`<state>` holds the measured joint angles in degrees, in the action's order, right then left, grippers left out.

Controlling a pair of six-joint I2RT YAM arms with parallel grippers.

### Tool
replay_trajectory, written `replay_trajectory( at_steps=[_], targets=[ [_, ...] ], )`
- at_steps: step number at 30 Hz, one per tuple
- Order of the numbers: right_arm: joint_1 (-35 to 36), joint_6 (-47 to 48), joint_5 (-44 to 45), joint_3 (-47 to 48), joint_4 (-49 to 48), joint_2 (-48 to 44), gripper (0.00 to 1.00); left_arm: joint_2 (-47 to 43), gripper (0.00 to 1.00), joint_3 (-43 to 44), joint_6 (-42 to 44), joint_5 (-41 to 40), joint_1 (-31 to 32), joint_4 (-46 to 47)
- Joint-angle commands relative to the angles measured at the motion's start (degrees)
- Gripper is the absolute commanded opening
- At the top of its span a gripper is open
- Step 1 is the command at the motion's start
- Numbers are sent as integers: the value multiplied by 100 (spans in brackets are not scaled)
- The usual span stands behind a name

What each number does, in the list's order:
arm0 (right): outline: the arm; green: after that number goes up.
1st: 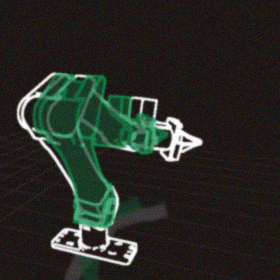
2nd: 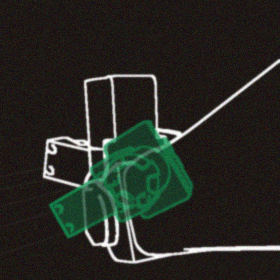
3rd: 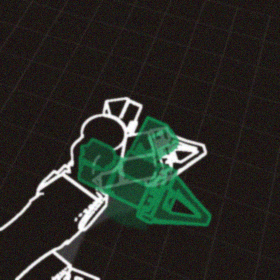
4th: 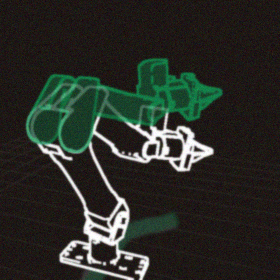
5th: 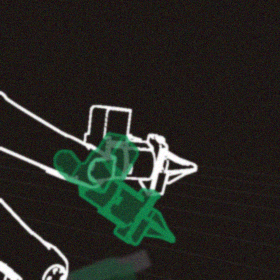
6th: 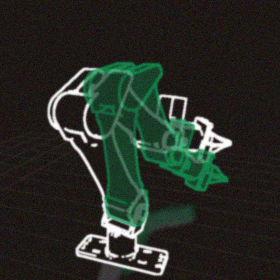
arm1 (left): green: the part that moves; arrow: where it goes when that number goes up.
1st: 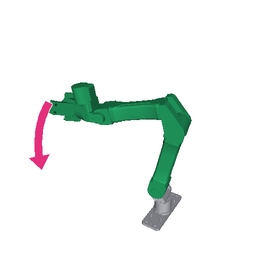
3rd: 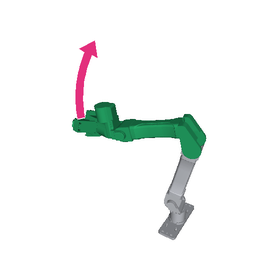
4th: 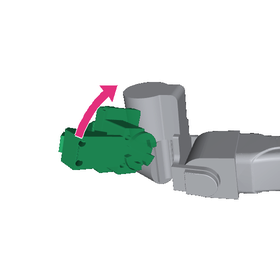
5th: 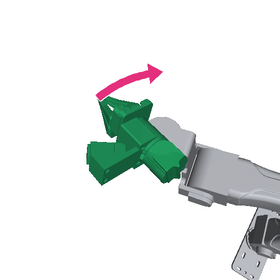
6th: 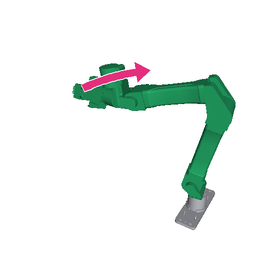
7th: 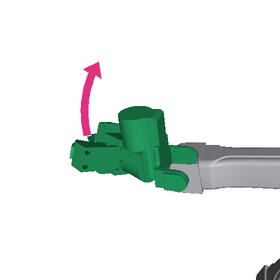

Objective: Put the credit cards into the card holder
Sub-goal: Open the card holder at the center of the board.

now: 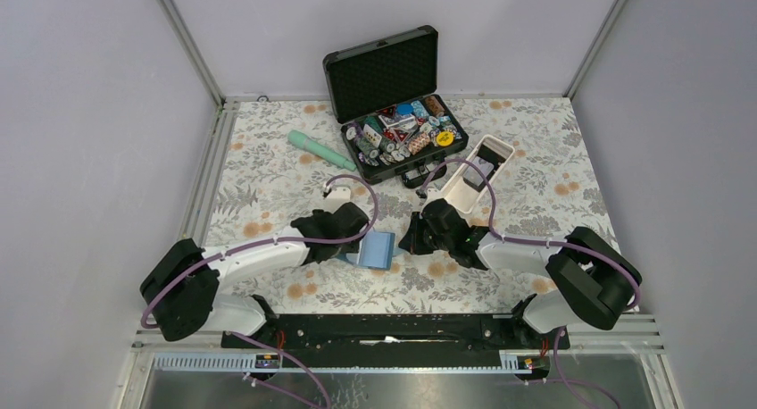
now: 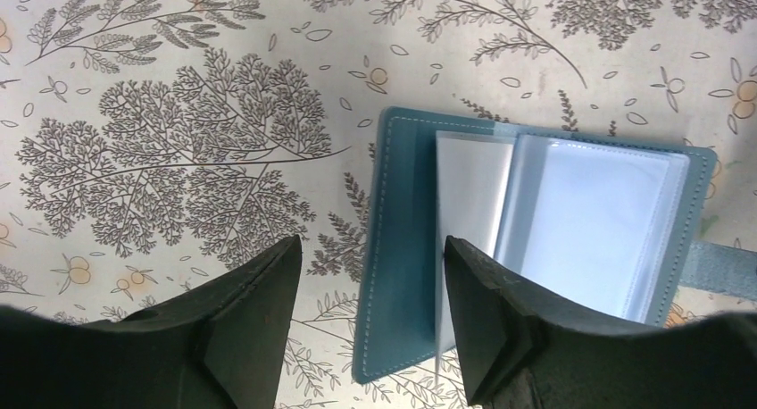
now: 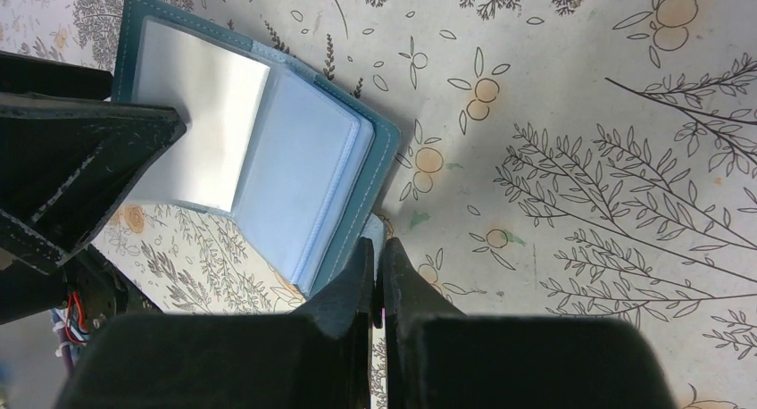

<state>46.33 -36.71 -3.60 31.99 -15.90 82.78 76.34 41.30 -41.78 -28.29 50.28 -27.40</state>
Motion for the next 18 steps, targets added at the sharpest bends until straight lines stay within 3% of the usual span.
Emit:
replay_trajectory(
  at_steps=[1,12,18],
  targets=[
    [-19,70,6,56,2,-145,0,-176,62,-131,65,-206,-108,16],
    [-17,66,-184,306,288,-674,0,-645,62,-237,140,-245,-282,-207],
    [-18,48,-311,295,195,-536,0,-1295,65,391,322,-34,-296,-468]
  ],
)
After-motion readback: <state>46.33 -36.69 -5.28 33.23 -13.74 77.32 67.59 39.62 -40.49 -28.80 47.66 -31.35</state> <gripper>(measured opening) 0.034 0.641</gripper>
